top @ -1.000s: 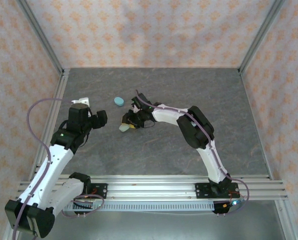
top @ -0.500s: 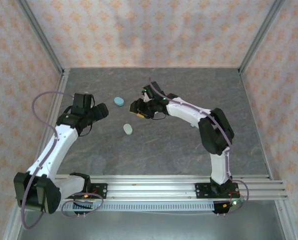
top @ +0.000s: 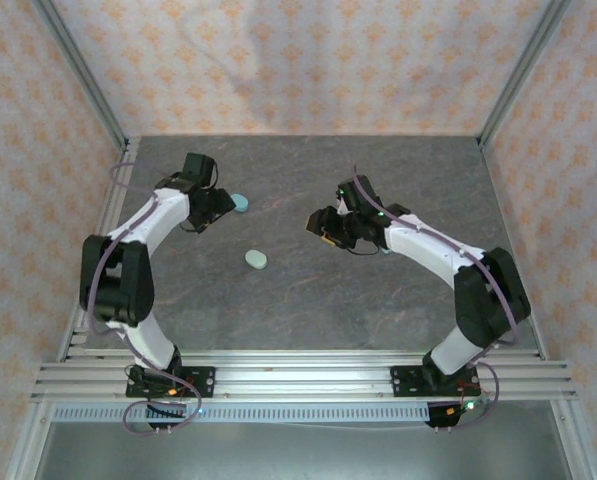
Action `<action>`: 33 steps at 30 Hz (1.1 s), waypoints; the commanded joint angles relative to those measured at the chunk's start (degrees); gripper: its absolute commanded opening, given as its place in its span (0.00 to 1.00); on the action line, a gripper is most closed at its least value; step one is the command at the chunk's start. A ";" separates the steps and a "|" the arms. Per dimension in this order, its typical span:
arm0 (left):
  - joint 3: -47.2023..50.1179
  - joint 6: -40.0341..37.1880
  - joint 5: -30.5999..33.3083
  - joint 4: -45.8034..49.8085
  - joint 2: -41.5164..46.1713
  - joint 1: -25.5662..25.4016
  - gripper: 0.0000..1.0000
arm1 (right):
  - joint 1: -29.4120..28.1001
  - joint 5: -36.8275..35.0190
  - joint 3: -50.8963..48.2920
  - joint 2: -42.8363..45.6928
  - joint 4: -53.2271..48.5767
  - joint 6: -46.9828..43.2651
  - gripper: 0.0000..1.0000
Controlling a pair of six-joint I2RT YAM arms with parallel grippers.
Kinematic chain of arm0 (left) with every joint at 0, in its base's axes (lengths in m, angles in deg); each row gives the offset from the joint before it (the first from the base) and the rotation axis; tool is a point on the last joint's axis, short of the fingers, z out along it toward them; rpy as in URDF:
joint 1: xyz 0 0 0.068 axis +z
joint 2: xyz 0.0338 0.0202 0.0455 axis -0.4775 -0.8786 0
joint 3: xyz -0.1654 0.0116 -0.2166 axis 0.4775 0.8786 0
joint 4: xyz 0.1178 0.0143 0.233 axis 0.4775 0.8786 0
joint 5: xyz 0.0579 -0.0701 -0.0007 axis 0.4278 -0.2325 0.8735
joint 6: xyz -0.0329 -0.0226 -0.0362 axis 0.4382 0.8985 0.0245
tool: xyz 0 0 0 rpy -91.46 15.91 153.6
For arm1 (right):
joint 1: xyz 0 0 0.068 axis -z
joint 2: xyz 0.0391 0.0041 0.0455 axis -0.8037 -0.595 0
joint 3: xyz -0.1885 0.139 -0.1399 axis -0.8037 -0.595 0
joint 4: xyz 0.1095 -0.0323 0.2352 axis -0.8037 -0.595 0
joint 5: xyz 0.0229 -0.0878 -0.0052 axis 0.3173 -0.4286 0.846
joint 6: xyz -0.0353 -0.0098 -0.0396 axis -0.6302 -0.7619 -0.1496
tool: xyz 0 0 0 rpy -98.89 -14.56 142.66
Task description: Insert wireless bluetooth earbuds into charging case
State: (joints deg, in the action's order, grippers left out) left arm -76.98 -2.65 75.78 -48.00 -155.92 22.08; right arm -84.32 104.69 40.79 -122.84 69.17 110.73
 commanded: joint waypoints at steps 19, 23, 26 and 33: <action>-33.30 1.58 5.37 13.24 -28.88 -2.44 0.67 | 1.55 0.13 4.42 -2.62 -2.54 -2.89 0.53; -33.89 1.70 5.04 13.02 -30.81 -2.51 0.63 | 1.91 0.48 4.46 -2.94 -2.65 -2.98 0.53; -33.78 1.69 5.36 12.93 -31.37 -2.59 0.61 | 2.29 0.56 4.46 -3.02 -2.72 -3.11 0.53; -33.66 0.62 5.42 13.61 -31.31 -3.08 0.52 | 2.88 1.43 4.80 -3.38 -2.59 -3.07 0.54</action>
State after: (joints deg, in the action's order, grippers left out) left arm -109.62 -0.93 79.04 -37.15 -187.09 19.77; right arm -81.80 105.38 43.58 -125.50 67.36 108.76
